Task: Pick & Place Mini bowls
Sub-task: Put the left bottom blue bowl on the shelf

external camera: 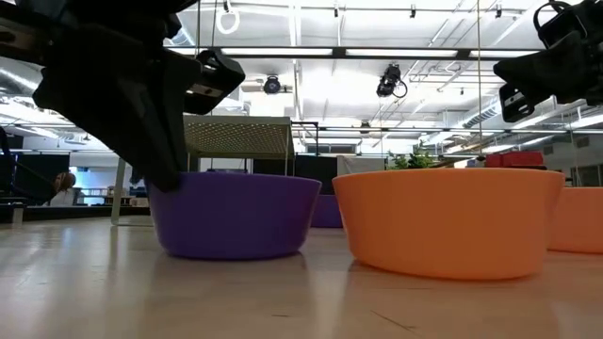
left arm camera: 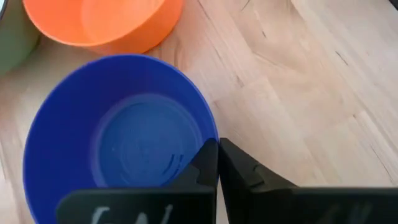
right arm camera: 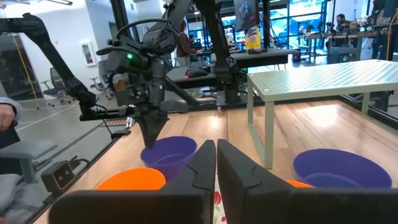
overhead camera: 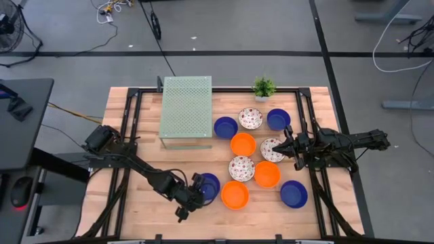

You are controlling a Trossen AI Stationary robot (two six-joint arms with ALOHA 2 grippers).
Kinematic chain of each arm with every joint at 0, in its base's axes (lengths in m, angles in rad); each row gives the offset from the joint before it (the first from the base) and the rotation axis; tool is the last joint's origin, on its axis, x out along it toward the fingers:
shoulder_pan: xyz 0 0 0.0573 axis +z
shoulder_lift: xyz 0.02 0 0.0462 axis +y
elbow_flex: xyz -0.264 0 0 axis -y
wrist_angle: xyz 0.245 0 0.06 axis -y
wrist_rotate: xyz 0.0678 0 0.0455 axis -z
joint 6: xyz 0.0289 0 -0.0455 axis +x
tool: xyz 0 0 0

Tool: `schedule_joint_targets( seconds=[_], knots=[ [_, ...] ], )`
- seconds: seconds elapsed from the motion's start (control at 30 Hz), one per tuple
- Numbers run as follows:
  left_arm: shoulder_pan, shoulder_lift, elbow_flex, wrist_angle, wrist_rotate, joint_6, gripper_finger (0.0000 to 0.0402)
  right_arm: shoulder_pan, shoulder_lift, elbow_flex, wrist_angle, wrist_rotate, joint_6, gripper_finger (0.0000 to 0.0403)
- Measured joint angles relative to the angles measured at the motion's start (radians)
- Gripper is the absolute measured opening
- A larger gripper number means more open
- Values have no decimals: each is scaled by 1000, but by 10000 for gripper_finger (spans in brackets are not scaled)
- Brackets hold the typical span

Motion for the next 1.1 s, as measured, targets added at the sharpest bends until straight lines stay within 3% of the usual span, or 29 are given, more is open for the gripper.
schedule_joint_targets(
  seconds=[0.3, 0.5, 0.63, 0.77, 0.93, 1.1],
  knots=[
    [-45, -60, 46, -101, -65, -42, 4, 0, 0, 0, 0, 0, 0, 22],
    [-71, -195, 174, -331, -208, -104, 2, 0, 0, 0, -1, 0, 0, 22],
    [-29, -288, 275, -519, -307, -144, 2, 0, 0, 0, -1, 0, 0, 22],
    [103, -373, 336, -693, -339, -159, 1, 0, 0, 0, 0, 0, 0, 22],
    [361, -490, 313, -758, -336, -78, 1, 0, 0, 0, 0, 0, 0, 22],
    [667, -583, 266, -733, -197, 26, 1, 0, 0, 0, 0, 0, 0, 22]
  ],
)
